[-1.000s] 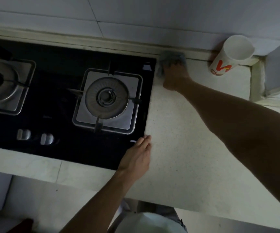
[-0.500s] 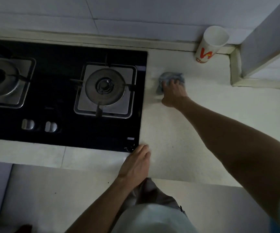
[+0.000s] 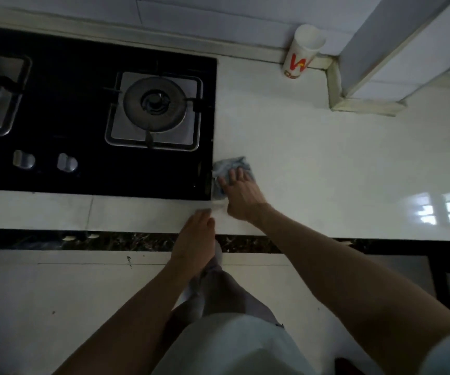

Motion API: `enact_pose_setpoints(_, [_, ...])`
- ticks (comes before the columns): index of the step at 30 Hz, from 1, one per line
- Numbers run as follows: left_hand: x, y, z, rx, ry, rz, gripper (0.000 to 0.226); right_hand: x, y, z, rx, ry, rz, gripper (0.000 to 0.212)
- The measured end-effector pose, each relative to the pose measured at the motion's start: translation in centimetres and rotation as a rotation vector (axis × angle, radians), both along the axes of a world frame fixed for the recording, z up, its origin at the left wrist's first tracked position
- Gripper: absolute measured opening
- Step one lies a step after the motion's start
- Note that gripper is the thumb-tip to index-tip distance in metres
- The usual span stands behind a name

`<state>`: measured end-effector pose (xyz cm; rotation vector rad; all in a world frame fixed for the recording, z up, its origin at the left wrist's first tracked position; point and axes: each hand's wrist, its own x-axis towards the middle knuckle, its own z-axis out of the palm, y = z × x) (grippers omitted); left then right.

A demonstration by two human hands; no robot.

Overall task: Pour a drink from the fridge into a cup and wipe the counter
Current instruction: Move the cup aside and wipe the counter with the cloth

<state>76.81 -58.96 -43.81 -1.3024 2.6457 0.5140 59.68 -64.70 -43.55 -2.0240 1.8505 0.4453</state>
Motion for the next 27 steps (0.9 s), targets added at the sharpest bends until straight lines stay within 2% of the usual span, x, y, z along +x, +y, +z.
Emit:
enact_pose_setpoints(7, [0.8, 1.6, -0.2, 0.028, -0.077, -0.118, 0.051, -0.5, 9.4, 0.6, 0.025, 0.004, -0.071, 0.079])
enact_pose_setpoints(15, [1.0, 2.9, 1.1, 0.048, 0.071, -0.061, 0.050, -4.6, 14.5, 1.7, 0.024, 0.030, -0.369, 0.068])
enact_pose_setpoints(21, [3.1, 2.4, 0.6, 0.133, 0.124, 0.113, 0.051, -1.9, 12.9, 1.3, -0.009, 0.001, -0.530, 0.048])
enact_pose_setpoints(27, [3.9, 2.4, 0.8, 0.184, 0.143, 0.116, 0.058, 2.7, 11.1, 1.9, -0.001, -0.054, -0.348, 0.044])
